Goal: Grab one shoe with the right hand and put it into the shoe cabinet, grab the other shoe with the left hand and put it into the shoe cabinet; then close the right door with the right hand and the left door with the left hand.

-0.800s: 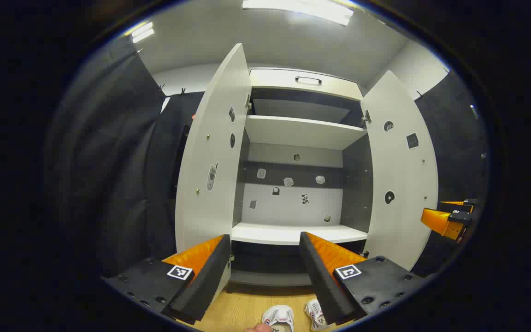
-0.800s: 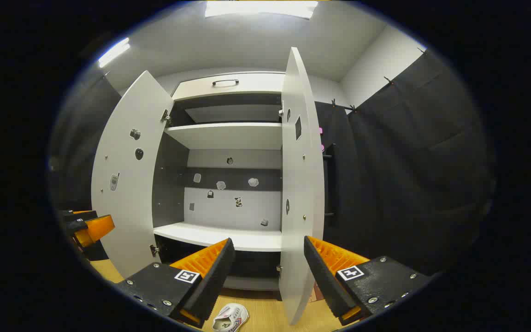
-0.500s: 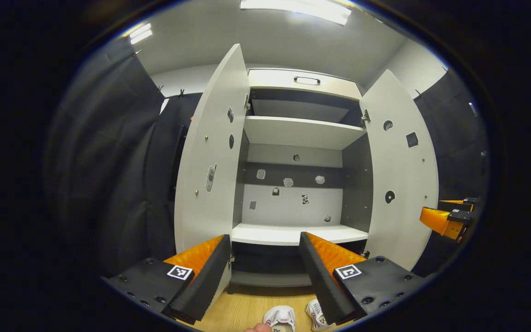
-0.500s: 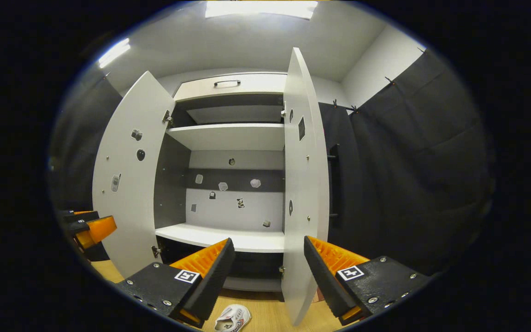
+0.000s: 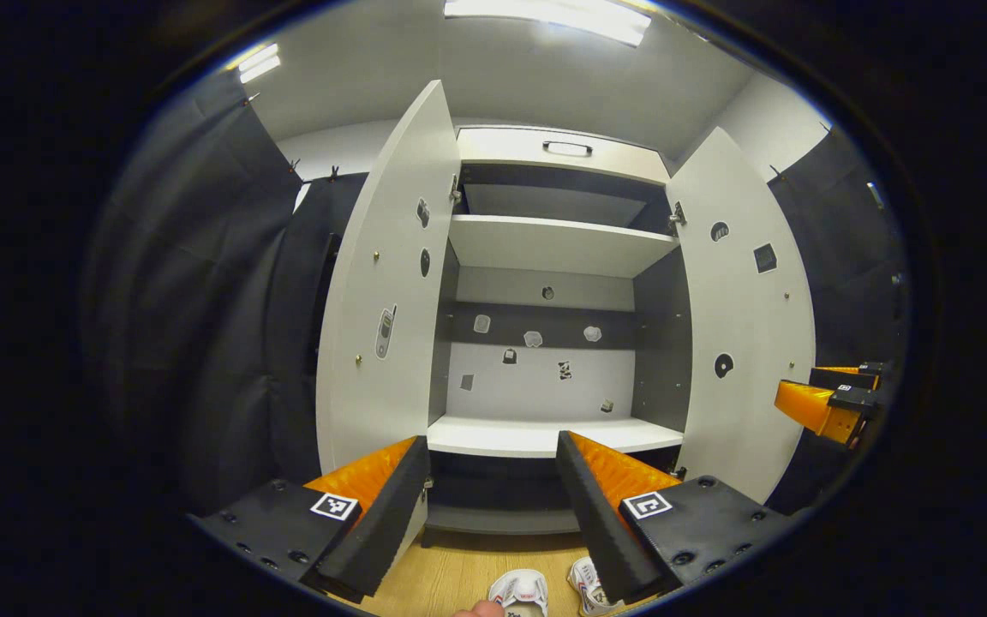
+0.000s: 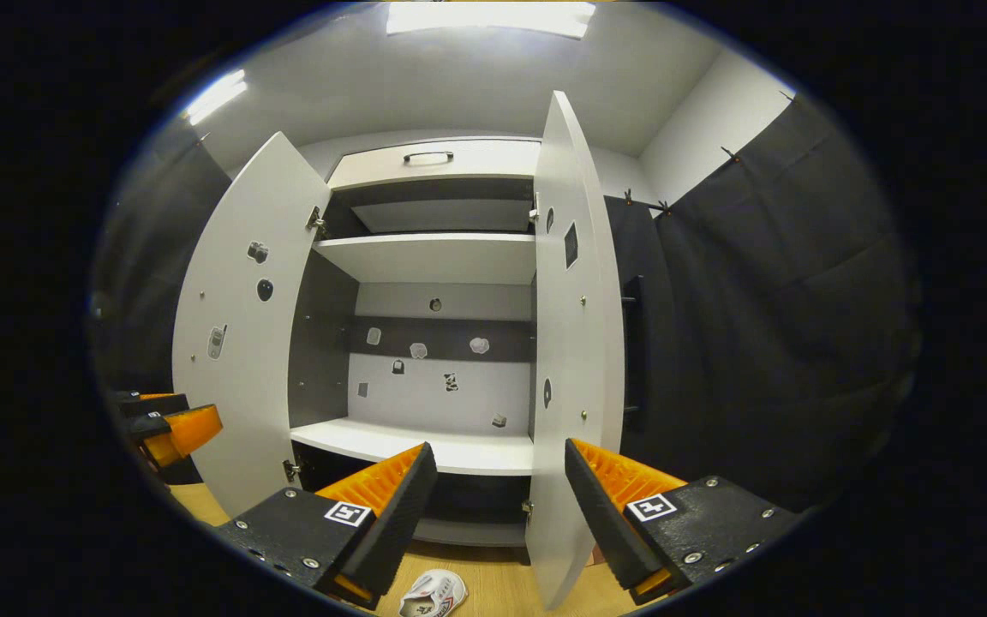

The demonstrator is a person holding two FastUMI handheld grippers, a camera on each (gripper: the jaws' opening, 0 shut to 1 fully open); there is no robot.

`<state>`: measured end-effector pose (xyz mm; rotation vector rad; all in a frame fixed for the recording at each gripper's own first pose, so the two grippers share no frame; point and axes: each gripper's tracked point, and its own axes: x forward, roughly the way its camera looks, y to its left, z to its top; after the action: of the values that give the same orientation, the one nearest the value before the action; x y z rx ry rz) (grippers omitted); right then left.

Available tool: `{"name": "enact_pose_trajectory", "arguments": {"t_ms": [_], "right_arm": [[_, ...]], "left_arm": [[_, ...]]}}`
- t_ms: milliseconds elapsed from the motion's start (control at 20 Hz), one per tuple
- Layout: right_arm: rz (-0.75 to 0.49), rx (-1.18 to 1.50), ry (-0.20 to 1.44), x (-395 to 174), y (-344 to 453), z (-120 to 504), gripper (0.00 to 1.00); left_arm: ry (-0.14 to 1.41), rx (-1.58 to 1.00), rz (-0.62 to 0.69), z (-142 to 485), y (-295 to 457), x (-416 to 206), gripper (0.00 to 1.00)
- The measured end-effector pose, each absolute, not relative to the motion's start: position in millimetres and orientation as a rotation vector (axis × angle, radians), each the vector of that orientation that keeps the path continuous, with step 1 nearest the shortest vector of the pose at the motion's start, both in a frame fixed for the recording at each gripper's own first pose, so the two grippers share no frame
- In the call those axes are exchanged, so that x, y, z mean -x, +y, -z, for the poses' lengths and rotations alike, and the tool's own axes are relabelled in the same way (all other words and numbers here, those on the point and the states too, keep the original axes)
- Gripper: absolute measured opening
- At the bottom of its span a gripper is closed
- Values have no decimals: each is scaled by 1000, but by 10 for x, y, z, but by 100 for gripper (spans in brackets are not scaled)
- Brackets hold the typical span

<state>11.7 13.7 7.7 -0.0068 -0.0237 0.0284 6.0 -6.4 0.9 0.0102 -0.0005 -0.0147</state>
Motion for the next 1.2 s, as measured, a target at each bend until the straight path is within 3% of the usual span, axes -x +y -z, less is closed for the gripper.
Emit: {"name": "enact_pose_trajectory", "arguments": {"t_ms": [100, 150, 200, 300, 350, 400, 600, 850, 1200], "right_arm": [[-45, 1, -17, -192, 209, -63, 97], [-54, 1, -9, -228, 261, -27, 93], [-68, 7, 6, -273, 327, 41, 97], [-90, 23, 38, -349, 454, 223, 93], [-100, 30, 54, -389, 516, 348, 97], [-104, 41, 78, -434, 556, 511, 93], [-124, 67, 235, -562, 719, 1509, 93], [-109, 113, 440, -335, 746, 2791, 93], [-133, 183, 668, -88, 746, 3753, 94]], "left_arm": [[2, -11, 18, 1, -74, -66, 96], [2, -13, 17, 7, -77, -65, 96], [3, -15, 15, 17, -68, -72, 96], [7, -17, 14, 32, -69, -59, 96], [9, -17, 13, 46, -69, -63, 96], [12, -14, 11, 53, -59, -56, 96], [19, -12, -4, 95, 12, -31, 96], [29, -3, -22, 143, 93, -4, 96], [46, -7, -48, 217, 189, 20, 96]]}}
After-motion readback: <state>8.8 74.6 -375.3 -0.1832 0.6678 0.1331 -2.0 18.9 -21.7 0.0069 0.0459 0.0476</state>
